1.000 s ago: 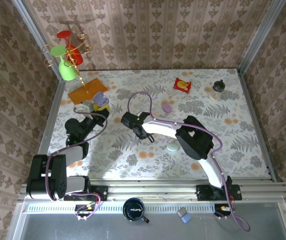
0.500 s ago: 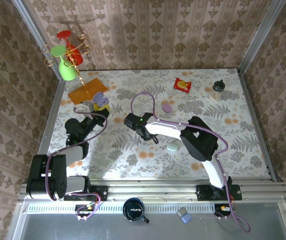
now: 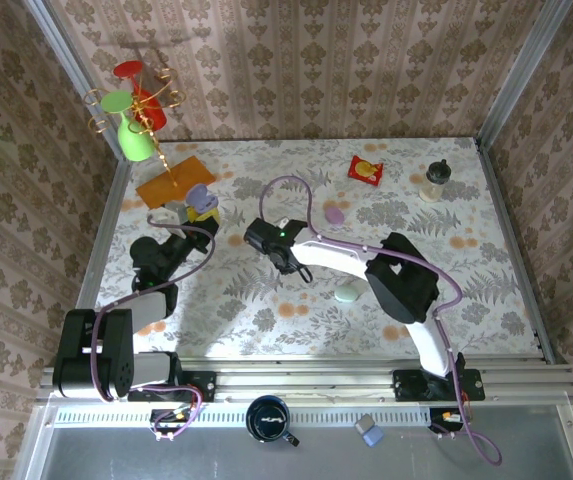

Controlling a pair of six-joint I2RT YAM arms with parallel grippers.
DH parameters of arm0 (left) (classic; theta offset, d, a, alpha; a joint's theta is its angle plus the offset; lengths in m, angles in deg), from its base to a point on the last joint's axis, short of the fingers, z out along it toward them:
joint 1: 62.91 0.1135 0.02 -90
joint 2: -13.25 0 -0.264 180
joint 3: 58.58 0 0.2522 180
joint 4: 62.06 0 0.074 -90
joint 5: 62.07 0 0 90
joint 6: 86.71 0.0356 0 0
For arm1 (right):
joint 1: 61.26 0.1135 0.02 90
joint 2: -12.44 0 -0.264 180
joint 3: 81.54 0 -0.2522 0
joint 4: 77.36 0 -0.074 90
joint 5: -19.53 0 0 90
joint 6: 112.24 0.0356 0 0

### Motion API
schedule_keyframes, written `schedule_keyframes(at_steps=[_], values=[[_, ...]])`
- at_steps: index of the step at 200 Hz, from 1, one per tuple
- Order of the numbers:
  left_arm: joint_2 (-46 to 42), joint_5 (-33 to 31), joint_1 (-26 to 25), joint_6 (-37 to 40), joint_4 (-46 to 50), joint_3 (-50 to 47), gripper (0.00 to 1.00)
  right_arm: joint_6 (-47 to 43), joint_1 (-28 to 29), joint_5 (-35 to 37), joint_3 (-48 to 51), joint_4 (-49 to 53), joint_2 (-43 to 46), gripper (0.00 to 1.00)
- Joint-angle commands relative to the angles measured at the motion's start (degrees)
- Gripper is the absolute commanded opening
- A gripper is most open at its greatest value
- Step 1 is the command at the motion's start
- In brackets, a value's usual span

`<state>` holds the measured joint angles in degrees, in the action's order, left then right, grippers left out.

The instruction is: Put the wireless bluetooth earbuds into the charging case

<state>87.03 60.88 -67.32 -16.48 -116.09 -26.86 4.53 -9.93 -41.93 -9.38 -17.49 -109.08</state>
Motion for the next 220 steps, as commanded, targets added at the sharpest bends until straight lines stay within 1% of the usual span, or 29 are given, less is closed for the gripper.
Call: schedule_keyframes(at_steps=[1, 34, 64, 149, 176, 220], values=[[-0.8, 0.1, 0.4, -0.2, -1.5, 0.1, 0.25, 1.7, 0.5, 3.7, -3.8, 4.0, -3.6, 0.46], [-0.4, 0.1, 0.4, -0.1, -1.6, 0.0, 0.25, 1.2, 0.6, 3.5, -5.6, 5.8, -5.8, 0.44], [-0.2, 0.2, 0.4, -0.2, -1.9, 0.0, 0.25, 1.1, 0.8, 3.5, -5.4, 6.6, -6.4, 0.42], [-0.2, 0.4, 0.4, -0.3, -2.1, -0.2, 0.25, 0.1, 0.8, 1.9, -5.1, 7.3, -7.4, 0.41], [-0.3, 0.4, 0.4, -0.4, -2.1, -0.2, 0.25, 0.5, 0.9, 3.3, -4.7, 8.5, -6.4, 0.35], [-0.3, 0.5, 0.4, -0.6, -2.3, -0.2, 0.25, 0.3, 0.9, 4.1, -3.9, 8.2, -5.2, 0.3]])
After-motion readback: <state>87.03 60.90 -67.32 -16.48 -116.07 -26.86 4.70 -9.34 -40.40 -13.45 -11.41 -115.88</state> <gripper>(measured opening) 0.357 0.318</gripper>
